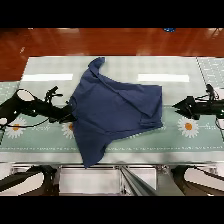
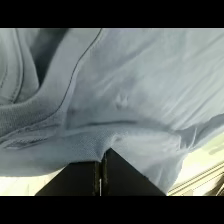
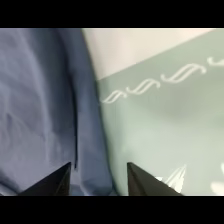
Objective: Fold the shirts.
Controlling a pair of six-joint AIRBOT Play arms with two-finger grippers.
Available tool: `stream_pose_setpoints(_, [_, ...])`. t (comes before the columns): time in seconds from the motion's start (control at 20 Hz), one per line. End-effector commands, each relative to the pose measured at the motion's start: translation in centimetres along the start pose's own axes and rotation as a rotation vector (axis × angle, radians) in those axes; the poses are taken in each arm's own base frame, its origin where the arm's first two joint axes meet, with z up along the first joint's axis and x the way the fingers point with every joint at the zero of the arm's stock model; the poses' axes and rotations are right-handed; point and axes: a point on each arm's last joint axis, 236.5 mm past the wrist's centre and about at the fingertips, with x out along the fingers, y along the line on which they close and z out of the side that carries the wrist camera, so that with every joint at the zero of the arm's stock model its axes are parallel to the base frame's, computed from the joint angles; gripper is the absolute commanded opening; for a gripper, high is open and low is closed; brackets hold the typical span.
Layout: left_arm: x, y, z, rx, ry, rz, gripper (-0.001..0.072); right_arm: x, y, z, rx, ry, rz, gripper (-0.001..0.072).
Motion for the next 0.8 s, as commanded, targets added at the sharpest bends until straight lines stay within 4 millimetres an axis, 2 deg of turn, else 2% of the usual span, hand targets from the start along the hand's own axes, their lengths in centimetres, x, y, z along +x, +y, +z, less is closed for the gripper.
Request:
stream_pose_setpoints(0.0, [-0.2, -0.2, 0.4, 0.008, -0.011, -0.001, 0.0024, 2.8, 0.5, 0.1, -0.023, 0.094, -0.008, 0.0401])
stream_pose_setpoints(0.1, [-0.2, -0.2, 0.3, 0.008, -0.009, -0.002, 0.0024, 4.4, 0.7, -0.8, -0.035, 0.180, -0.043, 0.0401])
stream_pose_setpoints(0.2, [-0.2, -0.2, 0.3, 0.008, -0.009, -0.002, 0.0024, 5.3, 0.3, -2.8, -0.074, 0.278, -0.096, 0.0401])
stream_pose_setpoints(0.35, [-0.2, -0.2, 0.3, 0.008, -0.009, -0.002, 0.0024, 5.2, 0.2, -5.1, -0.108, 0.375, -0.123, 0.0402])
stream_pose_setpoints(0.55, [-0.2, -0.2, 0.4, 0.008, -0.009, -0.002, 0.0024, 5.1, 0.5, -6.7, -0.120, 0.439, -0.125, 0.0402])
stream_pose_setpoints(0.75, [-0.2, -0.3, 0.3, 0.008, -0.009, -0.002, 0.0024, 6.4, 0.7, -9.3, -0.144, 0.515, -0.173, 0.0402])
